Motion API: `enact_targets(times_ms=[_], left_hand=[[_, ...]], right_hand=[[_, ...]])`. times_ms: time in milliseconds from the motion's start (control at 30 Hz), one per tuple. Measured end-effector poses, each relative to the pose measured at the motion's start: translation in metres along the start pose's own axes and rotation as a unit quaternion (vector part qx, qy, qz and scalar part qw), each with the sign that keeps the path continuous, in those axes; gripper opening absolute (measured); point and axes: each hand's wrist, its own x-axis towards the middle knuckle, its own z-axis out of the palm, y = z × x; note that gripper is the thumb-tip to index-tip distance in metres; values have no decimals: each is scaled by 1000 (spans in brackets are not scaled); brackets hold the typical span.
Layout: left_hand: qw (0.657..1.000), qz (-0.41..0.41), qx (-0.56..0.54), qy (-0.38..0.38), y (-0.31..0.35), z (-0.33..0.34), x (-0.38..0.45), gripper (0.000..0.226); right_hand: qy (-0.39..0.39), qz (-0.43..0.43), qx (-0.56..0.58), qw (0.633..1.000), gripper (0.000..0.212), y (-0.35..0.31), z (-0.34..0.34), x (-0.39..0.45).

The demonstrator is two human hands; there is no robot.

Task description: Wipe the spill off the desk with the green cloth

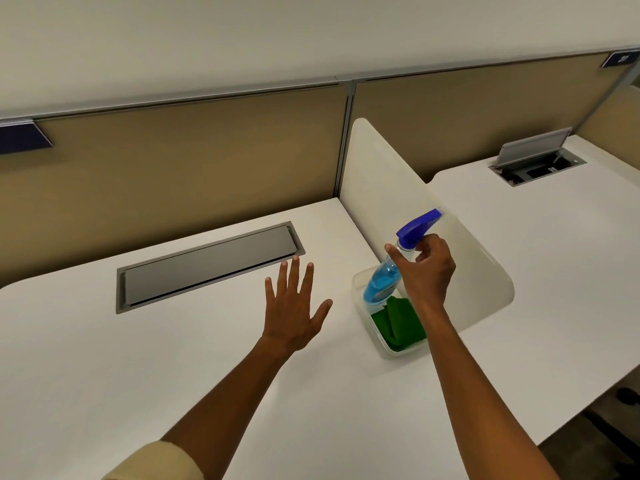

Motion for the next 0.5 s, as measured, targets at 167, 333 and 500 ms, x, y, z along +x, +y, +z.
enact_targets(times_ms=[167, 333, 500], left_hand=[[1000, 0, 4, -10, -5, 8, 9, 82], [1000, -2, 7, -15, -16, 14, 13, 81], [1000, -5, 12, -26, -21, 17, 14, 80]], right_hand=[[10, 29, -9, 999, 49, 21, 16, 11], [7, 49, -18, 999, 50, 37, 34, 16], [-5, 64, -37, 997, 52, 48, 46, 14]])
